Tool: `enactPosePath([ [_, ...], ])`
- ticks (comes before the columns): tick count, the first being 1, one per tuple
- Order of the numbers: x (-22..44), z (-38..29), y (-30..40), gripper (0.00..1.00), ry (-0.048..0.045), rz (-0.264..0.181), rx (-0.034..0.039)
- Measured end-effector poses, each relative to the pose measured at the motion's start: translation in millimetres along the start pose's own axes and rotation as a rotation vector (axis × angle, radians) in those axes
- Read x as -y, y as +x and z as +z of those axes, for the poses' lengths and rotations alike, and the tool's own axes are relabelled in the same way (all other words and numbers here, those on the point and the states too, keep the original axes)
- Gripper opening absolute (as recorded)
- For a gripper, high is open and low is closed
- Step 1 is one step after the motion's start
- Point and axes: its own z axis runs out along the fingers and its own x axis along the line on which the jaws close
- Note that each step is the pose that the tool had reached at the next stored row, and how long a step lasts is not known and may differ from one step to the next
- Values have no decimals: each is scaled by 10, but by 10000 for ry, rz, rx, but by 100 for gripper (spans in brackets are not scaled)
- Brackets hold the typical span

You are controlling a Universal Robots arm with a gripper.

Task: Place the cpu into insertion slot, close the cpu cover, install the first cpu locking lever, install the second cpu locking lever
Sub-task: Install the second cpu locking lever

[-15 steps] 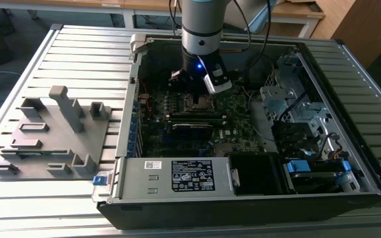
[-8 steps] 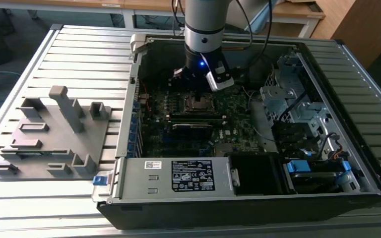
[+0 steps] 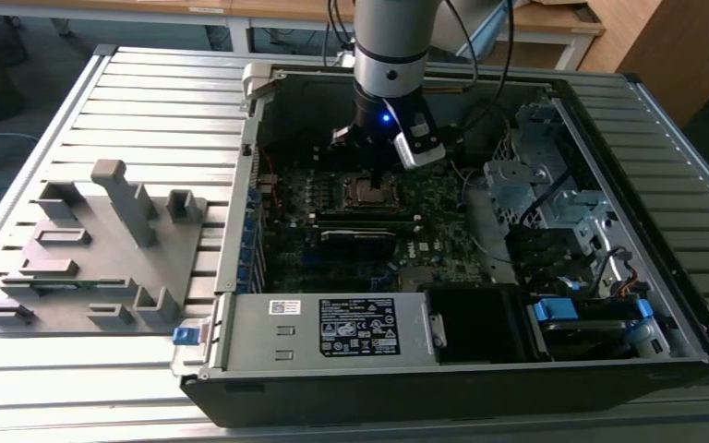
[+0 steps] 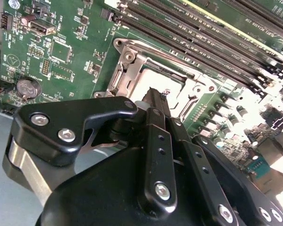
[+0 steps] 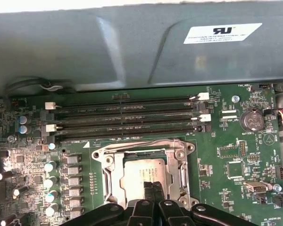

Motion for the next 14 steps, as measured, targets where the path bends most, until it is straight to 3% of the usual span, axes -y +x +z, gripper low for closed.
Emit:
enactPosePath([
  [14,-2,-20,-2,10,0,0,0],
])
